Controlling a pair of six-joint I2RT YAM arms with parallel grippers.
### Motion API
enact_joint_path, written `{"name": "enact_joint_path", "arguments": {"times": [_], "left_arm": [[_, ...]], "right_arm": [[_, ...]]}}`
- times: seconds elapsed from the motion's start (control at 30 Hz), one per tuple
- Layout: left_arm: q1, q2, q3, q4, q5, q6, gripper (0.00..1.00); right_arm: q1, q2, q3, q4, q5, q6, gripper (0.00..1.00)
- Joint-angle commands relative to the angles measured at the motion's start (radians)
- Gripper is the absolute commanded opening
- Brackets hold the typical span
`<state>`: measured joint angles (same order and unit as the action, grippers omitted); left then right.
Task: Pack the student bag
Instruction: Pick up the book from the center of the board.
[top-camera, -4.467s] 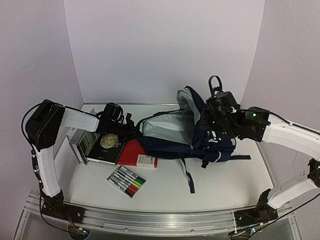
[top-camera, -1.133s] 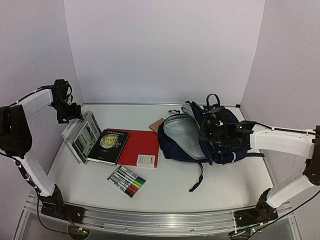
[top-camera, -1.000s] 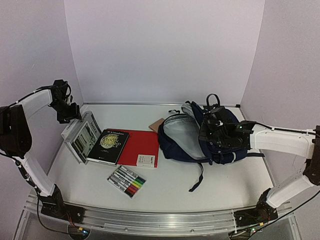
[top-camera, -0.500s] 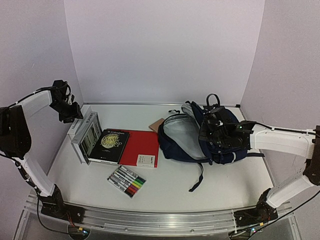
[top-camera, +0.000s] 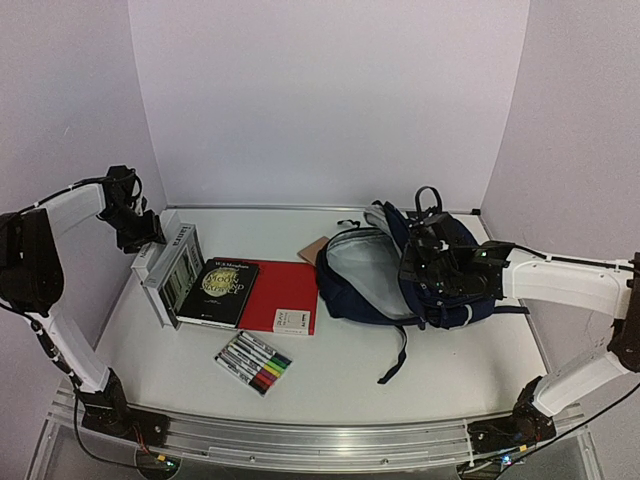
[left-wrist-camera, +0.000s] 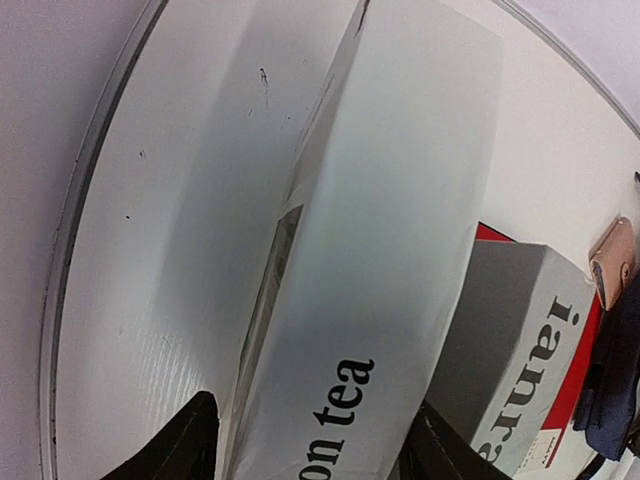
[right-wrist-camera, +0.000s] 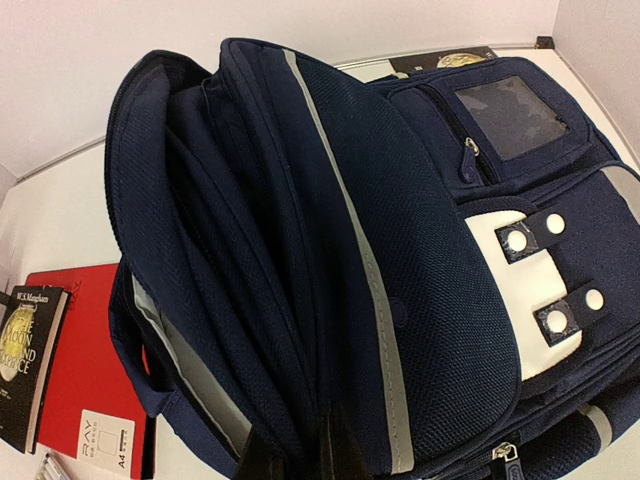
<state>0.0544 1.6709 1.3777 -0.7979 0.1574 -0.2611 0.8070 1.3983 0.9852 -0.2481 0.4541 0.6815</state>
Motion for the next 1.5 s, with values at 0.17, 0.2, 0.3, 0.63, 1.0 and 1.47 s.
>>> {"name": "enact_joint_path", "arguments": {"times": [0.17, 0.2, 0.3, 0.63, 1.0, 1.47], "left_arm": [[0.006, -0.002, -0.015, 0.007, -0.037, -0.006, 0.45], [0.006, -0.013, -0.015, 0.012, -0.043, -0.009, 0.43], [0.006, -0.049, -0.008, 0.025, -0.064, -0.015, 0.4], [0.006, -0.193, 0.145, 0.024, -0.088, -0.01, 0.4], [-0.019, -0.192, 0.372, 0.003, 0.26, -0.103, 0.39], [-0.373, -0.121, 0.092, 0.39, 0.59, -0.381, 0.41]], "right_arm": [[-0.005, -0.041, 0.009, 0.038, 0.017, 0.023, 0.0], [-0.006, -0.042, 0.011, 0.038, 0.015, 0.023, 0.0], [-0.005, -0.047, 0.019, 0.038, 0.01, 0.021, 0.0], [-0.005, -0.09, 0.081, 0.041, -0.038, -0.017, 0.0], [-0.005, -0.175, 0.143, 0.125, -0.165, -0.101, 0.0], [-0.005, -0.247, 0.077, 0.377, -0.275, -0.132, 0.0]]}}
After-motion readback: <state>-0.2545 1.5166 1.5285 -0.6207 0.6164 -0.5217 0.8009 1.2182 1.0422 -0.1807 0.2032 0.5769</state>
